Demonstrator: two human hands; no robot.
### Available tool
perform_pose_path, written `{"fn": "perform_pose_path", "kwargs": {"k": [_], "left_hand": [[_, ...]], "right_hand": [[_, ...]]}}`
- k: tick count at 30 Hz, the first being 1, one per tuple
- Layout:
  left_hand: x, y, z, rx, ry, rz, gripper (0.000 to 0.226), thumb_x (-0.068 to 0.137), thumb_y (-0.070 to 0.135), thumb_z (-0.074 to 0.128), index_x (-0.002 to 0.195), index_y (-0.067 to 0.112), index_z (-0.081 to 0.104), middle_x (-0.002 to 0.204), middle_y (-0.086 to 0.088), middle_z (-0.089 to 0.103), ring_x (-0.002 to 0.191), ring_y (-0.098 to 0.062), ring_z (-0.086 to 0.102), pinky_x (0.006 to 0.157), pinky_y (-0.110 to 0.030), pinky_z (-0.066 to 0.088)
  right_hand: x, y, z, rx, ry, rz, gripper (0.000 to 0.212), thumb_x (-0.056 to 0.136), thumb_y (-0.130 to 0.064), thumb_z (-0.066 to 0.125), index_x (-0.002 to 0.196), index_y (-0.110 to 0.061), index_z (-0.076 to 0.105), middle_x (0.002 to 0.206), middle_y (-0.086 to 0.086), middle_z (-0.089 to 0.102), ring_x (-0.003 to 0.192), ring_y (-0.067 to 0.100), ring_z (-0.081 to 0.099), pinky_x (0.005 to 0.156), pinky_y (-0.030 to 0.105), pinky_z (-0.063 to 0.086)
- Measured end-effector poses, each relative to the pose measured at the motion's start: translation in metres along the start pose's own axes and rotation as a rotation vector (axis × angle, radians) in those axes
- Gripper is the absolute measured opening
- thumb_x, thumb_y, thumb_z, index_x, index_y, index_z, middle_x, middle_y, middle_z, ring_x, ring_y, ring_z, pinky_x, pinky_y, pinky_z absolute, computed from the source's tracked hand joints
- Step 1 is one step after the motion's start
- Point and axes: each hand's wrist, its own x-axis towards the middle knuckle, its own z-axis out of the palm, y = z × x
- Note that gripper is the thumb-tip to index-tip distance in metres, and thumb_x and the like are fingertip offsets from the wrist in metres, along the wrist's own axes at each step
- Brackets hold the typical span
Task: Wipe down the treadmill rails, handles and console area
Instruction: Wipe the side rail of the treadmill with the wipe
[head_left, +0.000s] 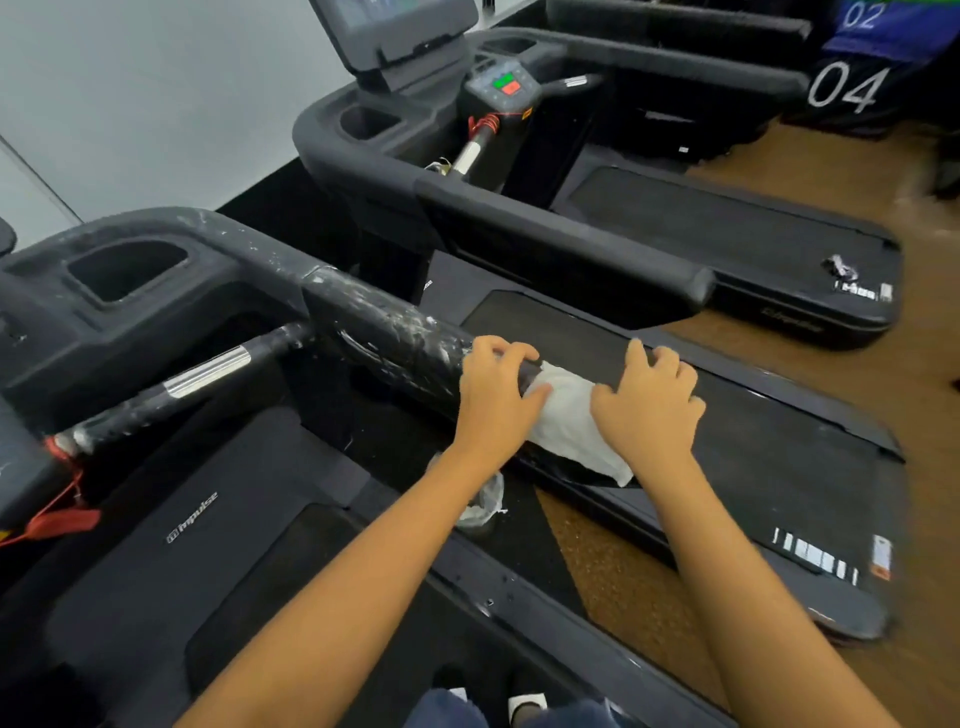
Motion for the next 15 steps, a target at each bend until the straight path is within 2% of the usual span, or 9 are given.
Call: {"fn": "perform_pose_path", "kwargs": {"k": [2,4,7,9,11,13,15], "left_hand": [[0.005,-0.006,0.0,0.003,0.061,0.001,0.031,0.081,0.031,0.07,0.111,0.024,0.062,0.119,0.003,0.044,0.11,-0.017,0.042,0.096,-0.031,0.036],[0.011,-0.015,-0.004,0.042,0.095,0.029,0.024,0.086,0.031,0.064,0.109,0.026,0.063,0.118,0.005,0.049,0.111,-0.015,0.044,0.099,-0.033,0.033],[0.027,-0.035,-0.011,0.269,0.052,0.123,0.027,0.093,0.03,0.053,0.118,0.025,0.063,0.127,0.003,0.055,0.124,-0.017,0.045,0.109,-0.039,0.028],[0.035,-0.048,-0.015,0.392,-0.031,0.149,0.036,0.098,0.035,0.044,0.129,0.023,0.058,0.139,0.001,0.051,0.137,-0.019,0.036,0.117,-0.045,0.013],[0.038,-0.057,-0.017,0.447,-0.096,0.174,0.042,0.101,0.039,0.034,0.136,0.024,0.052,0.144,0.001,0.047,0.142,-0.02,0.028,0.118,-0.047,0.004],[0.04,-0.062,-0.019,0.459,-0.115,0.194,0.044,0.103,0.039,0.029,0.139,0.023,0.048,0.145,0.001,0.046,0.143,-0.02,0.027,0.119,-0.047,0.005],[0.041,-0.066,-0.023,0.469,-0.097,0.192,0.044,0.104,0.037,0.028,0.141,0.022,0.046,0.146,0.0,0.046,0.143,-0.021,0.027,0.119,-0.046,0.007]], "right_hand": [[-0.01,-0.007,0.023,-0.025,0.12,-0.094,0.066,0.092,-0.03,0.051,0.149,-0.008,0.027,0.152,0.017,0.029,0.141,0.037,0.023,0.107,0.053,0.029],[-0.021,-0.02,0.05,-0.1,0.12,-0.222,0.065,0.093,-0.038,0.048,0.147,-0.004,0.031,0.148,0.016,0.038,0.138,0.034,0.033,0.107,0.054,0.033],[-0.022,-0.04,0.07,-0.177,0.07,-0.251,0.064,0.093,-0.052,0.037,0.136,-0.004,0.045,0.131,0.013,0.054,0.122,0.032,0.049,0.102,0.052,0.036],[-0.015,-0.042,0.066,-0.209,0.072,-0.297,0.062,0.094,-0.055,0.03,0.128,-0.006,0.05,0.118,0.009,0.059,0.109,0.029,0.055,0.096,0.048,0.04],[-0.01,-0.028,0.059,-0.217,0.102,-0.383,0.055,0.095,-0.056,0.03,0.116,-0.011,0.053,0.105,0.004,0.061,0.096,0.026,0.057,0.086,0.042,0.044],[-0.008,-0.006,0.051,-0.199,0.097,-0.35,0.047,0.096,-0.056,0.029,0.097,-0.015,0.053,0.091,0.002,0.06,0.083,0.026,0.057,0.074,0.039,0.042],[-0.012,0.006,0.045,-0.223,0.119,-0.233,0.049,0.096,-0.055,0.024,0.085,-0.016,0.052,0.081,0.003,0.061,0.075,0.026,0.058,0.069,0.039,0.04]]}}
